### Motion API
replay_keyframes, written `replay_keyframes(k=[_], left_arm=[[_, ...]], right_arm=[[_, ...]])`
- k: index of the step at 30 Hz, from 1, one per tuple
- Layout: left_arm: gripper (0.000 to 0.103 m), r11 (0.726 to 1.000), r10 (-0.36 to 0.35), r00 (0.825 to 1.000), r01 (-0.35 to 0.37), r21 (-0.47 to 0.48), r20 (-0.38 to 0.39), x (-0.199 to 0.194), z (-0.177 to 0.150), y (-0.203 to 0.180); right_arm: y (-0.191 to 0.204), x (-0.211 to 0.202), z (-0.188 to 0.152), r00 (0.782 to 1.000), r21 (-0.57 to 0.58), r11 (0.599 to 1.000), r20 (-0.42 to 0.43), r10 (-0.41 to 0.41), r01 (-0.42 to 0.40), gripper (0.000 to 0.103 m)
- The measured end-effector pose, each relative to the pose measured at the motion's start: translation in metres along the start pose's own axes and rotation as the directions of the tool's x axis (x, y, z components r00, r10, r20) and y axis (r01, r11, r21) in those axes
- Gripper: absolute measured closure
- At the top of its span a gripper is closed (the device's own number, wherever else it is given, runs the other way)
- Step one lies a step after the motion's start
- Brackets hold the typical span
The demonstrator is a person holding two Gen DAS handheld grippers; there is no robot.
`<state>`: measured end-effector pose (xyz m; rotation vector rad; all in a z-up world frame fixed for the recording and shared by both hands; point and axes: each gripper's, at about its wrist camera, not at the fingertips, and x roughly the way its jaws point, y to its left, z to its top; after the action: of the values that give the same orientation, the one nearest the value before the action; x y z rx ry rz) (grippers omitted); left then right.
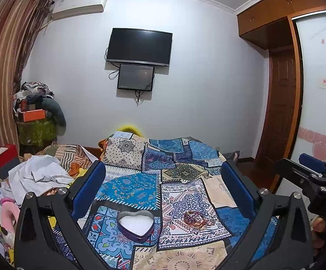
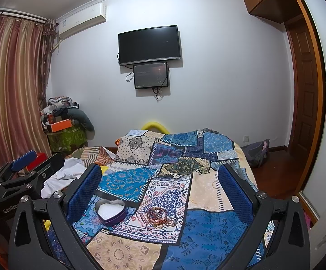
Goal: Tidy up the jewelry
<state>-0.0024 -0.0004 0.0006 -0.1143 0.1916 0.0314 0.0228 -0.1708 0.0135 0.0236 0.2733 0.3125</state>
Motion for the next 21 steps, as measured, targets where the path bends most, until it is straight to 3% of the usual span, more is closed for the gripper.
replay_keyframes(k=[21], left_arm=[[0.000, 1.000, -0.001, 1.000, 0.001, 0.003, 0.000, -0.0018, 0.0028, -0.0003]], right_arm=[[-0.0009, 0.0008, -0.0002, 1.000, 0.001, 1.000, -0.002, 0.001, -0.001, 0.000]])
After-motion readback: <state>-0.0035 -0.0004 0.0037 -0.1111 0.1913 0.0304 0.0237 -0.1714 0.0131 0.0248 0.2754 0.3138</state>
